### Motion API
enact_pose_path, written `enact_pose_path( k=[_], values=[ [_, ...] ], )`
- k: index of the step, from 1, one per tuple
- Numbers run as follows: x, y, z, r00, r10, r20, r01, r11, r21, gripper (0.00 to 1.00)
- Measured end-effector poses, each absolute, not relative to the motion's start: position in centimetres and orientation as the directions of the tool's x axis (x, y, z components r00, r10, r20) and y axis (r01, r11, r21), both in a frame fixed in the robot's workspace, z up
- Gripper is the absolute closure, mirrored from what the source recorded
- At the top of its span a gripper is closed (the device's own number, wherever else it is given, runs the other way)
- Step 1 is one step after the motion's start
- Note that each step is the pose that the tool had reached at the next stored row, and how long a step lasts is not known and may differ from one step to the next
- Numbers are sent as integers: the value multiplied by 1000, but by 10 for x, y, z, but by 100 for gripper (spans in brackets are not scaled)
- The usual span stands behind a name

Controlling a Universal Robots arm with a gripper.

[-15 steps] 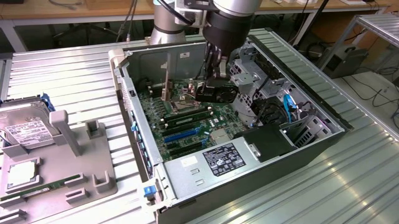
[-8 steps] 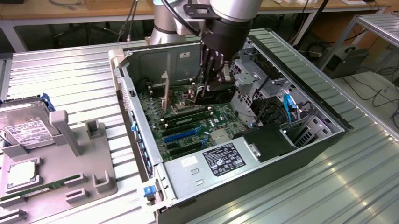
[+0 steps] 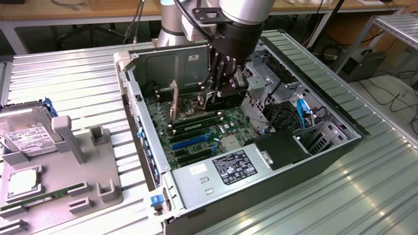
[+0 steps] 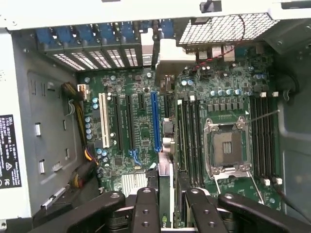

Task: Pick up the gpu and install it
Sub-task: 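Insert the gpu into the slot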

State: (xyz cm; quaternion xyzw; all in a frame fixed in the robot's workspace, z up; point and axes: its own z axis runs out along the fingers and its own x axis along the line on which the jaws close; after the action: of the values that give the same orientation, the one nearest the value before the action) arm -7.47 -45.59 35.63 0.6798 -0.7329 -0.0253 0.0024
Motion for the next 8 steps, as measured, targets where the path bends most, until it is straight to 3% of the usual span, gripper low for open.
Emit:
enact_pose_path(
  k=[8],
  values=[
    [-100, -471, 341, -73, -997, -31, -997, 72, 37, 74]
  ],
)
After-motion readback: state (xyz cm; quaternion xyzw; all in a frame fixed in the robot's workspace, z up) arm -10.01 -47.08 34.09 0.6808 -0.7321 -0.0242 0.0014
